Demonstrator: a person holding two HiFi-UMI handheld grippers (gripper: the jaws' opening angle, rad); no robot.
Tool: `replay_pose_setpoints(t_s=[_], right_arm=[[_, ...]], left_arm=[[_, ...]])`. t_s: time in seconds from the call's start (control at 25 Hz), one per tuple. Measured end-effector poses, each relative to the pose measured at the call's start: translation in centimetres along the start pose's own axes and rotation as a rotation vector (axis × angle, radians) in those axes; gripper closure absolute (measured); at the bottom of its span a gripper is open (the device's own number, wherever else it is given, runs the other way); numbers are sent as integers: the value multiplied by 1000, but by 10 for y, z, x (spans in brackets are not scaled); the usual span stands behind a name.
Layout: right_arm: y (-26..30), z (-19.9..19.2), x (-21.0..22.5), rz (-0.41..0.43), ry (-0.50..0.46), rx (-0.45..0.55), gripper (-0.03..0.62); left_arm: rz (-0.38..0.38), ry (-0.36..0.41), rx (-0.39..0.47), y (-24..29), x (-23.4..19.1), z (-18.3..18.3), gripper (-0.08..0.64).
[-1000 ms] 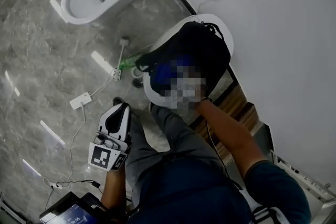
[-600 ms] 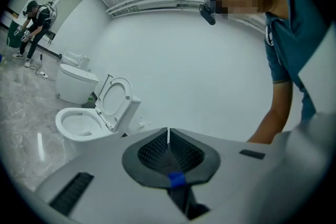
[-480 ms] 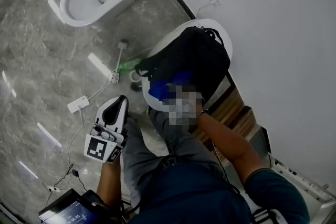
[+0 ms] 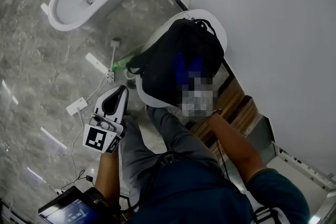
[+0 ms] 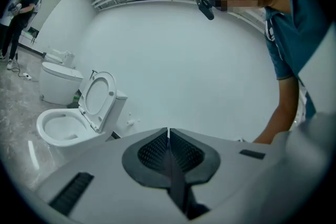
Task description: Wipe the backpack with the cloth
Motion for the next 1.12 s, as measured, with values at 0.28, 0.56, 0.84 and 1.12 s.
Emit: replay_pose_setpoints(t_s=[0.28,0.56,0.84,1.12], right_arm=[[57,78,54,-73,-21,140,529],[52,-46,185,-171,354,-112,529],[-19,-193,59,-95,1161,-59,529],[34,-224,83,-106,1413,-12,529]], left_arm=[[-17,15,-40,7,7,10,543],[16,17,-58,-1,0,2,543],[-1,6,-88,9,4,-1,543],[-69,51,-118,33,15,11,543]])
Point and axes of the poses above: the fingertips, and each gripper's own axes: y forward along the fingers, x to its right, z out of its top, the point moved 9 cm from there along -y, backward along the fingers, and after that the axes turned 2 degrees about -x, right-handed, at the moved point
